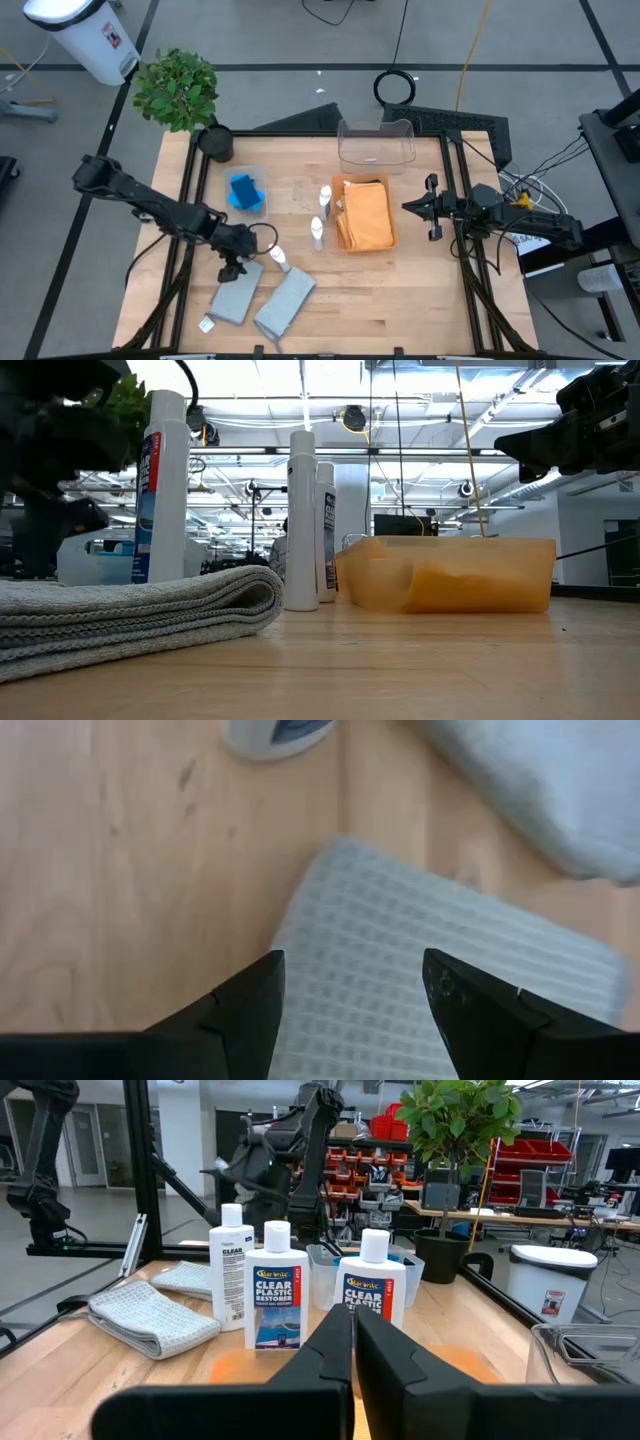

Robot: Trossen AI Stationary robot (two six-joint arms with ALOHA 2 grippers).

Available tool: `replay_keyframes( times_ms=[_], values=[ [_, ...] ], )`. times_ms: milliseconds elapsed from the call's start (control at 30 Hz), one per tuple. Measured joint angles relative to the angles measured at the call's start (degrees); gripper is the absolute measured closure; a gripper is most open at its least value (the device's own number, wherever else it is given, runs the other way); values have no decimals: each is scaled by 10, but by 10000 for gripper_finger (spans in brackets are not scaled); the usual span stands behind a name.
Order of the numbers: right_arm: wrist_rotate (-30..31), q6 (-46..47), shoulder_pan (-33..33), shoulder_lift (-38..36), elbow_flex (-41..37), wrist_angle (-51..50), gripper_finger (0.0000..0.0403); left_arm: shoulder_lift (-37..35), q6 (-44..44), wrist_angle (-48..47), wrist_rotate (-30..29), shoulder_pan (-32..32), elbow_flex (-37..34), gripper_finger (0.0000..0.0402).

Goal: Pick & Place Kitchen Items
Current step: Put the gray microfiber cloth into the orange bin

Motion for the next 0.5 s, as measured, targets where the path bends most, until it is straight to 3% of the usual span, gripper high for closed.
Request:
replay_keyframes(
  times_ms=[267, 500],
  values=[
    [0, 0, 0, 0, 0, 0, 403, 57, 29, -2, -25, 0, 0, 160],
    [0, 0, 0, 0, 0, 0, 403, 83, 62, -34, 27, 1, 2, 160]
  ],
)
